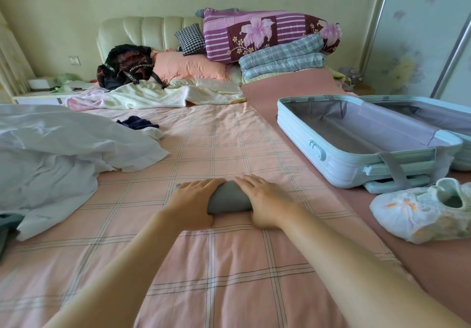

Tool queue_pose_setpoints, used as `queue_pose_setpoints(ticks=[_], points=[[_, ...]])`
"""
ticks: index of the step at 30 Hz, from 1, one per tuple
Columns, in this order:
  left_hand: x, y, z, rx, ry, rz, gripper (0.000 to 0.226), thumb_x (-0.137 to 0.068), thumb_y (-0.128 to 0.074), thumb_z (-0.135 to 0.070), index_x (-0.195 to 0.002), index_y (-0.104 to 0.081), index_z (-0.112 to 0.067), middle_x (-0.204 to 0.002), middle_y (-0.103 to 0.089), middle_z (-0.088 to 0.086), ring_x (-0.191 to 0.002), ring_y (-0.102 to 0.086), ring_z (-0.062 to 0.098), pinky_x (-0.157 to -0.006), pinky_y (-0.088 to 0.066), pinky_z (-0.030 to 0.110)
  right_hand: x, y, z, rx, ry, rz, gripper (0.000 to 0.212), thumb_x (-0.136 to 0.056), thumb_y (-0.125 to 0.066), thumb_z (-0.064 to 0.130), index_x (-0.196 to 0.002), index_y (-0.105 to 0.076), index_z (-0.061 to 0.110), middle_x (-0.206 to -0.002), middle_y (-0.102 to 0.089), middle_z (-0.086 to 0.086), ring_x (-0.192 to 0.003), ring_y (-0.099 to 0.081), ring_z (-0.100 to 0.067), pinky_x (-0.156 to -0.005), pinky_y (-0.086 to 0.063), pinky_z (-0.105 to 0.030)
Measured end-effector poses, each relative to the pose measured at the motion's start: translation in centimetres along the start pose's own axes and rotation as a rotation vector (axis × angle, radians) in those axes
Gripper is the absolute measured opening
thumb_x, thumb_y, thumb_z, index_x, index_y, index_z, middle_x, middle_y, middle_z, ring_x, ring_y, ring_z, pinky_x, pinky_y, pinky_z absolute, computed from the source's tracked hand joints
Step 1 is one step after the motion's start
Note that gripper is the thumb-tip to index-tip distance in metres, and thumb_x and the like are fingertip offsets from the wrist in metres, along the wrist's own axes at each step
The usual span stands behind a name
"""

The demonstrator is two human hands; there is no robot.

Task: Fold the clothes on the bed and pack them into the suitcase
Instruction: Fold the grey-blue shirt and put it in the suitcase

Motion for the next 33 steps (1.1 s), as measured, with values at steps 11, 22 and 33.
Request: queue_pose_setpoints(ticks=[11, 22, 33], points=[[2.9, 1.2, 4.5, -0.055, 0.095, -0.243, 0.045, -0.080, -0.062, -0.015, -0.119, -0.062, -0.036, -0.108, -0.069, -0.013, -0.092, -0.069, 0.019, -0.078, -0.052, 0.033, 1.6, 3.0, 2.4, 0.171, 0.052, -0.125, 0.050, -0.082, -0.058, 0.017, -0.131, -0.046, 0.020, -0.113, -0.063, -0.005, -0.101, -0.061, -0.030, -0.079, -0.049, -0.036], [6.8, 4.0, 4.3, 0.069, 0.520, -0.214, 0.064, -0.084, -0.052, -0.009, -0.145, -0.038, -0.026, -0.142, -0.038, 0.004, -0.127, -0.039, 0.029, -0.096, -0.043, 0.038, 2.5, 2.5, 6.1, -0.423, -0.035, -0.083, 0.017, -0.097, -0.053, 0.041, -0.107, -0.059, 0.028, -0.119, -0.053, 0.000, -0.117, -0.051, -0.023, -0.099, -0.042, -0.036], [8.3, 1.5, -0.2, 0.659, 0.543, -0.318, 0.041, -0.095, -0.049, -0.016, -0.136, -0.047, -0.020, -0.132, -0.039, 0.002, -0.087, -0.059, 0.019, -0.058, -0.043, 0.019, 2.6, 1.0, 7.8, -0.619, -0.056, 0.013, 0.062, -0.099, -0.046, 0.028, -0.158, -0.026, 0.030, -0.160, -0.034, -0.004, -0.144, -0.036, -0.022, -0.116, -0.031, -0.032]])
Point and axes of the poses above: each hand's wrist, its own x-axis away from the middle knuckle, its own y-axis out of the back of the hand, z = x × y, the point moved 3 cm from there along -x, towards the middle knuckle
